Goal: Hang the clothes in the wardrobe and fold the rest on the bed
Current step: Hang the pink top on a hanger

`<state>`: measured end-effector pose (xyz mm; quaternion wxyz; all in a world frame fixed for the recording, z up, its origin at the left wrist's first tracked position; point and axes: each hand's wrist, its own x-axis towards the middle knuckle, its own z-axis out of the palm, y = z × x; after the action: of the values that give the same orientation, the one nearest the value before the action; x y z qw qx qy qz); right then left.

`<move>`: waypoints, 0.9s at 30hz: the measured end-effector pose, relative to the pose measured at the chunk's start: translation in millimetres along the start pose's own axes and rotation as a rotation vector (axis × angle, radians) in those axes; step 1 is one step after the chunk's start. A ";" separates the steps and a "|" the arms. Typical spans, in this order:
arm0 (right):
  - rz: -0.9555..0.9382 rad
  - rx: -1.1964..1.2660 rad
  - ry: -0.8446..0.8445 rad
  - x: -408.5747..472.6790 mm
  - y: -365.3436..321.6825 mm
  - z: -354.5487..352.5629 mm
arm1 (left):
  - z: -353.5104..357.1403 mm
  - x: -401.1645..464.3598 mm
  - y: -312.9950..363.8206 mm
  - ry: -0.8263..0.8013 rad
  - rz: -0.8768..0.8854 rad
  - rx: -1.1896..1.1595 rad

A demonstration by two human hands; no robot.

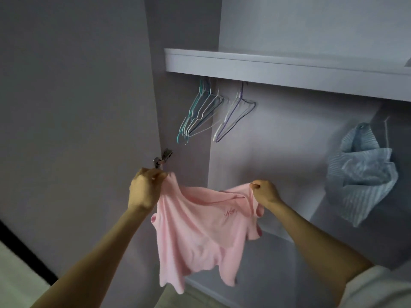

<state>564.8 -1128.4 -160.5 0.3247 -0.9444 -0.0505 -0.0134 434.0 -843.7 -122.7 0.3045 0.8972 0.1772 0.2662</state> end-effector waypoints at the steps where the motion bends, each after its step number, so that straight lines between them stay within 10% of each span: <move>1: 0.004 0.021 -0.016 13.4 -4.1 7.1 | 3.4 9.0 -1.3 0.008 -0.010 -0.028; 12: 0.239 0.883 -0.016 150.2 -99.0 43.8 | 69.8 65.2 5.5 -0.094 0.027 -0.241; 27: 0.146 0.901 0.074 174.1 -112.2 25.8 | 72.4 73.0 -9.7 -0.094 0.017 -0.125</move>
<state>726.2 -1009.4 -102.1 0.7046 -0.7091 0.0270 -0.0008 532.9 -834.1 -150.6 0.3658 0.8893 0.1382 0.2371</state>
